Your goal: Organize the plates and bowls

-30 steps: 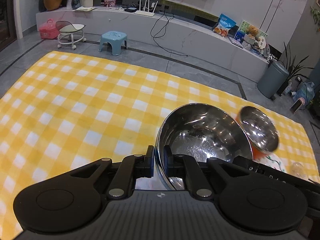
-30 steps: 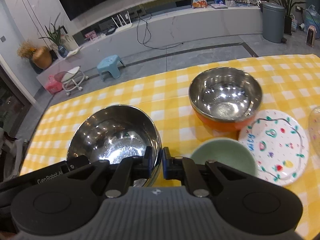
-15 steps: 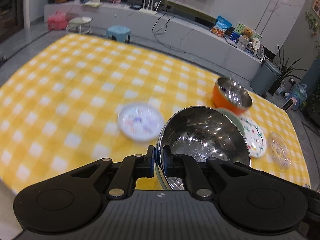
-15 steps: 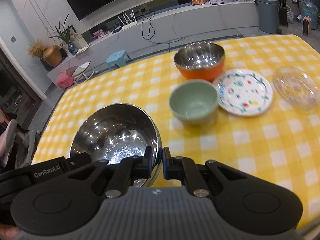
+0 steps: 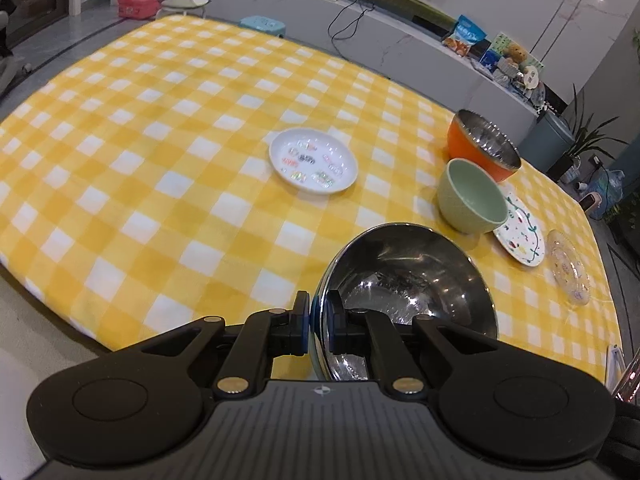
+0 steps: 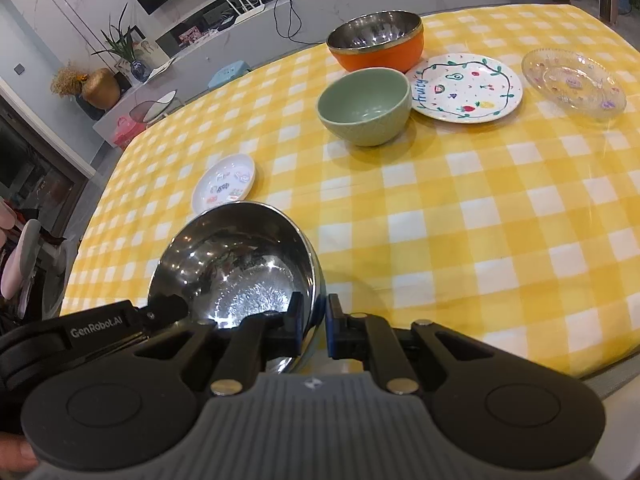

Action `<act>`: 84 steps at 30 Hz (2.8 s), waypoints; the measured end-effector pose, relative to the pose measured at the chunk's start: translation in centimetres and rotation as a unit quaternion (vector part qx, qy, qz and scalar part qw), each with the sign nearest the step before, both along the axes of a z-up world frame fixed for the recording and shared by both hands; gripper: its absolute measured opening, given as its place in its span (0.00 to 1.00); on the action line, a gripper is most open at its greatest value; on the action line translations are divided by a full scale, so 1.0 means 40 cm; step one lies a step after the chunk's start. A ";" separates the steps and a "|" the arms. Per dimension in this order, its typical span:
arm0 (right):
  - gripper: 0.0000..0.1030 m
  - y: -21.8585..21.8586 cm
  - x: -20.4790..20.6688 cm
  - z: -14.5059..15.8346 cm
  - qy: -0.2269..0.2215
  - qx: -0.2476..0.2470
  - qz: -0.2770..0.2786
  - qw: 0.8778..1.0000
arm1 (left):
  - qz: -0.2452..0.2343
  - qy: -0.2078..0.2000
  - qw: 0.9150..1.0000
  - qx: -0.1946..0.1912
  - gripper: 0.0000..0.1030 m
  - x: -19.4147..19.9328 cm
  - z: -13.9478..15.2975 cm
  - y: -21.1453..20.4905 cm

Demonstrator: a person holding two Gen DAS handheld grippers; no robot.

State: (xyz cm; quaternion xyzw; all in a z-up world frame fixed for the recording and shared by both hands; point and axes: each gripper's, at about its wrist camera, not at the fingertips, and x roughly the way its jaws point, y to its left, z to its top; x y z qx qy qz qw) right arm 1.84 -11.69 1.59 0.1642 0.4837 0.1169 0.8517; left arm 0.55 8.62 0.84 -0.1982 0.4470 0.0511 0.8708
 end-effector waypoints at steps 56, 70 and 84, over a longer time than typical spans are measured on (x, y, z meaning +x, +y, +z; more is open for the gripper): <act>0.52 -0.159 0.127 0.091 -0.093 -0.083 -0.047 0.991 | -0.103 -0.074 0.991 0.042 0.38 0.136 0.122 -0.162; 0.53 -0.224 0.375 0.050 -0.104 -0.085 -0.075 0.988 | -0.125 -0.081 0.989 0.006 0.41 0.327 0.124 -0.241; 0.53 -0.286 0.561 0.027 -0.107 -0.036 -0.122 0.986 | -0.118 -0.075 0.990 0.012 0.44 0.516 0.106 -0.283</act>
